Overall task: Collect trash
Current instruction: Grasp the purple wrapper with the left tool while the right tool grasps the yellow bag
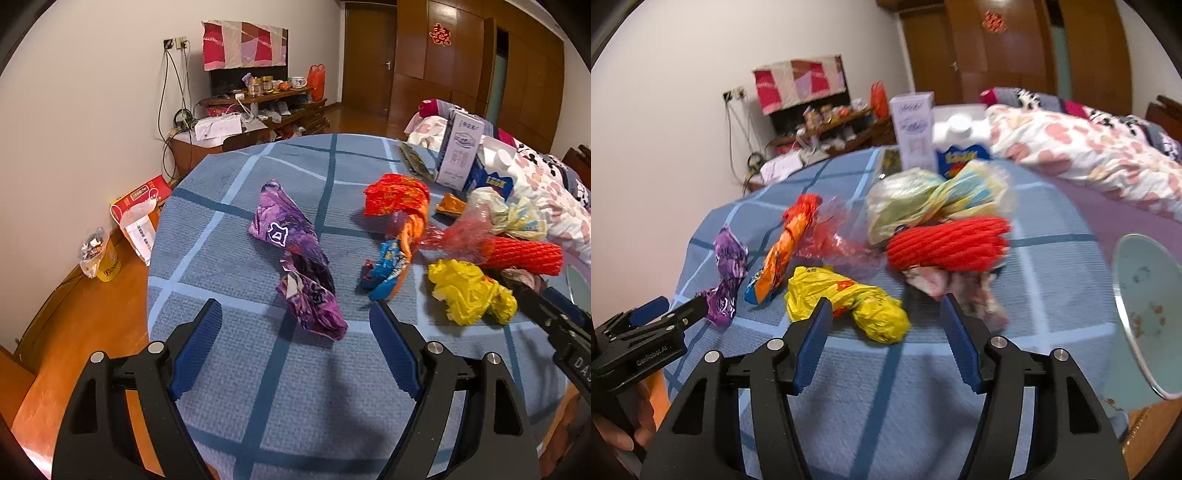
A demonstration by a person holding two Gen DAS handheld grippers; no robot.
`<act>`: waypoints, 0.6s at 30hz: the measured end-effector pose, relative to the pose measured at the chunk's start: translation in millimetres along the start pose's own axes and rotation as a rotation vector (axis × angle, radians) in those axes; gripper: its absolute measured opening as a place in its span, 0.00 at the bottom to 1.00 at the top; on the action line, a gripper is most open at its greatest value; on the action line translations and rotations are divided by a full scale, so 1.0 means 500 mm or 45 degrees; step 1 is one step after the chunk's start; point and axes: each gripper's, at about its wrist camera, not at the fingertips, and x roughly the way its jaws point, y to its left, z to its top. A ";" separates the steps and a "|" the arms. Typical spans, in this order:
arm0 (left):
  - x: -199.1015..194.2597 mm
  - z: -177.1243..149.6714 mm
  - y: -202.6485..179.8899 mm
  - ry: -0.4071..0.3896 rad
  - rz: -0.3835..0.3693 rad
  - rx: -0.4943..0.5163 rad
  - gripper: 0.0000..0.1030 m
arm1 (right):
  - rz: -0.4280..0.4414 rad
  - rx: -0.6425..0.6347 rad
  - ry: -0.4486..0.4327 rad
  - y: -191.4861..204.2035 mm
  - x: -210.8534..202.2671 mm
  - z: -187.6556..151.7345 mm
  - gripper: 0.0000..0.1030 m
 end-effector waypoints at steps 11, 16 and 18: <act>0.072 0.032 0.001 0.059 0.020 -0.064 0.66 | 0.095 -0.051 0.187 0.027 0.090 0.013 0.33; 0.095 0.022 -0.001 0.104 -0.019 -0.075 0.46 | 0.150 -0.039 0.216 0.023 0.093 0.005 0.28; 0.097 0.017 0.002 0.107 -0.038 -0.086 0.34 | 0.158 -0.039 0.201 0.023 0.085 0.003 0.27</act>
